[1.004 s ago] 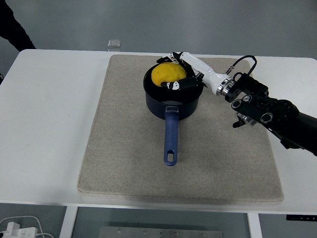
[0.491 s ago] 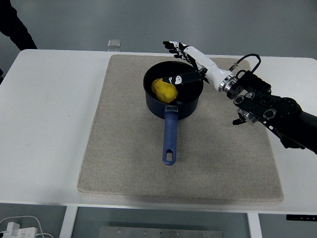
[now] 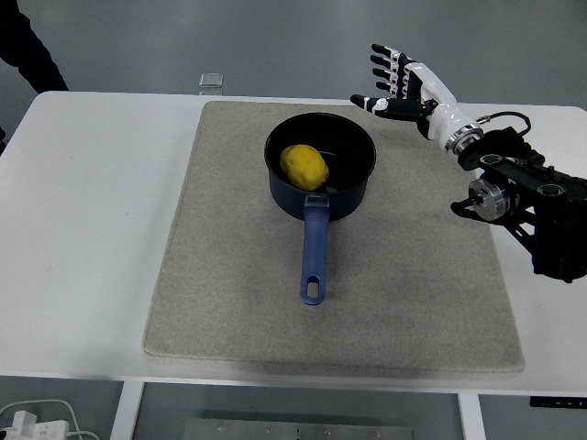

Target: Put the potato in the blue pot

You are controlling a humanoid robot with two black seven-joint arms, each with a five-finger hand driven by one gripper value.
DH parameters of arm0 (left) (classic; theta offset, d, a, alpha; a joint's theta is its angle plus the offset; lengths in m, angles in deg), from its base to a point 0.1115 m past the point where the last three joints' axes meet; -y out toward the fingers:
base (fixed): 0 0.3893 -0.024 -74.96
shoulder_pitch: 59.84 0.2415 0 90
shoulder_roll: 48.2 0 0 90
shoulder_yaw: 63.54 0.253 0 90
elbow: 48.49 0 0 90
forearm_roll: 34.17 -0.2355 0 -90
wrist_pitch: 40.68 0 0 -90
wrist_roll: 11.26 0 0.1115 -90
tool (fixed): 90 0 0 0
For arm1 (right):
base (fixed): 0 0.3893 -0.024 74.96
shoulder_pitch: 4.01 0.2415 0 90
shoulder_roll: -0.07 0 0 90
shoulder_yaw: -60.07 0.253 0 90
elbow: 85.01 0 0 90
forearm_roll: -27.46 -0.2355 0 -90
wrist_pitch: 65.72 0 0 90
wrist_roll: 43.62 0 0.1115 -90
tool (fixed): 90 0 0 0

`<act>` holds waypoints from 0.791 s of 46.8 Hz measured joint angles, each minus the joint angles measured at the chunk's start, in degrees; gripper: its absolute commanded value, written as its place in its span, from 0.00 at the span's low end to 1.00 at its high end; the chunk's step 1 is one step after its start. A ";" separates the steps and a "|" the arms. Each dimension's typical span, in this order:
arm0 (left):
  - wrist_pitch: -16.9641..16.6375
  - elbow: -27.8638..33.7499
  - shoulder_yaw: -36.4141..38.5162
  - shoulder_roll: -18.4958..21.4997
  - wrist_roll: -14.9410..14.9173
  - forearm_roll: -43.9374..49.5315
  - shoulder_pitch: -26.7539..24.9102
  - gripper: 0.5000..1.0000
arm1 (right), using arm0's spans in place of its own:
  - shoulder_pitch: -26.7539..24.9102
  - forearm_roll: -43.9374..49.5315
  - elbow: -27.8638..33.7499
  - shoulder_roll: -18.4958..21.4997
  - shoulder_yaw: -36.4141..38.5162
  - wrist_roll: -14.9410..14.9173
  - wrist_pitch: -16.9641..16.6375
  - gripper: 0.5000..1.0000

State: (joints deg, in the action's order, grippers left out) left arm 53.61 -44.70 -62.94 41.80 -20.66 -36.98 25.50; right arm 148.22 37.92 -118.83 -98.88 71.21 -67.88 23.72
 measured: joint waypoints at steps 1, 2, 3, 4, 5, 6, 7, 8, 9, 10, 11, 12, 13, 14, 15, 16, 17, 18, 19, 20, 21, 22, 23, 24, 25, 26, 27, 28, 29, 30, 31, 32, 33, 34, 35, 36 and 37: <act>0.00 0.00 0.04 0.00 0.00 0.00 0.00 0.99 | -0.22 -0.63 0.02 -0.05 0.95 0.66 -0.01 0.86; 0.00 0.00 0.07 0.00 0.00 0.00 0.00 0.99 | -0.51 -1.43 0.02 -0.19 2.16 1.53 -0.01 0.86; 0.00 0.00 0.08 0.00 0.00 0.00 0.00 0.99 | -0.79 -2.17 0.01 -0.38 3.09 2.19 -0.02 0.86; 0.00 0.00 0.14 0.00 0.00 -0.01 0.00 0.99 | -1.09 -2.91 0.02 -0.60 3.89 2.75 -0.04 0.86; 0.00 0.00 0.16 0.00 0.00 -0.01 0.00 0.99 | -1.53 -3.87 0.04 -1.03 4.86 3.30 -0.08 0.86; 0.00 0.00 0.18 0.00 0.00 0.00 0.00 0.99 | -1.89 -4.71 0.05 -1.41 5.63 3.64 -0.11 0.86; 0.00 0.00 0.18 0.00 0.00 0.00 0.00 0.99 | -2.17 -5.52 0.08 -1.77 6.33 3.92 -0.10 0.86; 0.00 0.00 0.18 0.00 0.00 0.00 0.00 0.99 | -2.36 -6.30 0.10 -2.09 6.94 4.14 -0.10 0.86; 0.00 0.02 0.18 0.00 0.00 0.00 0.00 0.99 | -2.51 -7.13 0.10 -2.34 7.52 4.40 -0.15 0.86; 0.00 0.04 0.18 0.00 0.00 0.00 0.00 0.99 | -2.57 -7.79 0.10 -2.46 7.89 4.60 -0.18 0.86; 0.00 0.06 0.19 0.00 0.00 0.00 0.00 0.99 | -2.61 -8.37 0.10 -2.51 8.15 4.80 -0.18 0.86; 0.00 0.07 0.18 0.00 0.00 0.00 0.00 0.99 | -2.64 -8.89 0.09 -2.59 8.35 4.93 -0.19 0.86; 0.00 0.07 0.19 0.00 0.00 0.00 0.00 0.99 | -2.64 -9.55 0.09 -2.78 8.59 5.07 -0.21 0.86; 0.00 0.08 0.19 0.00 0.00 0.00 -0.01 0.99 | -2.64 -10.06 0.07 -3.07 8.76 5.16 -0.22 0.86; 0.00 0.08 0.19 0.00 0.00 0.00 0.00 0.99 | -2.64 -10.53 0.07 -3.40 8.90 5.22 -0.23 0.86; 0.00 0.08 0.19 0.00 -0.01 -0.01 0.01 0.99 | -2.64 -10.88 0.07 -3.66 9.06 5.30 -0.23 0.86; 0.00 0.08 0.19 0.00 0.00 0.00 0.00 0.99 | -2.67 -11.26 0.07 -3.93 9.26 5.46 -0.24 0.86; 0.00 0.08 0.19 0.00 0.00 0.00 0.00 0.99 | -2.67 -11.55 0.07 -4.07 9.45 5.62 -0.23 0.86; 0.00 0.08 0.19 0.00 0.00 -0.01 0.01 0.99 | -2.69 -11.85 0.06 -4.17 9.67 5.78 -0.24 0.86; 0.00 0.09 0.19 0.00 0.00 0.00 0.01 0.99 | -2.71 -12.26 0.06 -4.25 10.02 5.93 -0.24 0.86; 0.00 0.09 0.19 0.00 0.00 0.00 0.00 0.99 | -2.72 -12.68 0.06 -4.31 10.39 6.00 -0.27 0.86; 0.00 0.09 0.19 0.00 0.00 0.00 -0.01 0.99 | -2.73 -13.15 0.07 -4.37 10.76 6.11 -0.29 0.86; 0.00 0.09 0.19 0.00 0.00 0.00 -0.01 0.99 | -2.73 -13.66 0.07 -4.39 11.12 6.28 -0.28 0.86; 0.00 0.09 0.19 0.00 0.00 0.00 0.00 0.99 | -2.73 -14.18 0.07 -4.38 11.44 6.53 -0.28 0.86; 0.00 0.09 0.19 0.00 0.00 0.00 0.00 0.99 | -2.73 -14.58 0.07 -4.31 11.67 6.76 -0.25 0.86; 0.00 0.09 0.19 0.00 0.00 0.00 0.00 0.99 | -2.73 -14.95 0.07 -4.25 11.86 6.96 -0.19 0.86; 0.00 0.09 0.19 0.00 0.00 0.00 0.00 0.99 | -2.73 -15.24 0.07 -4.18 11.98 7.08 -0.09 0.86; 0.00 0.09 0.19 0.00 0.00 0.00 0.00 0.99 | -2.73 -15.58 0.07 -4.08 12.11 7.15 0.04 0.86; 0.00 0.09 0.19 0.00 0.00 0.00 0.00 0.99 | -2.73 -15.74 0.07 -3.96 12.28 7.15 0.12 0.86; 0.00 0.09 0.19 0.00 0.00 0.00 0.00 0.99 | -2.76 -15.82 0.06 -3.88 12.51 7.04 0.18 0.86; 0.00 0.08 0.19 0.00 0.00 0.00 0.00 0.99 | -2.80 -15.86 0.06 -3.80 12.78 6.84 0.22 0.86; 0.00 0.07 0.18 0.00 0.00 0.00 0.01 0.99 | -2.82 -15.89 0.07 -3.71 13.12 6.69 0.27 0.86; 0.00 0.05 0.16 0.00 0.00 0.00 0.00 0.99 | -2.89 -15.89 0.12 -3.67 13.45 6.61 0.32 0.86; 0.00 0.04 0.14 0.00 0.00 0.00 0.00 0.99 | -3.02 -15.89 0.22 -3.65 13.82 6.57 0.33 0.86; 0.00 0.03 0.13 0.00 0.00 0.00 0.00 0.99 | -3.19 -15.89 0.42 -3.63 14.23 6.55 0.35 0.86; 0.00 0.03 0.12 0.00 0.00 0.00 0.00 0.99 | -3.38 -15.89 0.55 -3.60 14.53 6.54 0.37 0.86; 0.00 0.02 0.12 0.00 0.00 -0.01 0.00 0.99 | -3.57 -15.88 0.69 -3.58 14.78 6.54 0.36 0.86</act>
State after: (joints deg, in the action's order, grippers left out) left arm 53.62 -44.69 -62.82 41.80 -20.66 -36.99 25.51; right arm 144.65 22.04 -118.14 -102.46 85.99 -61.34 24.09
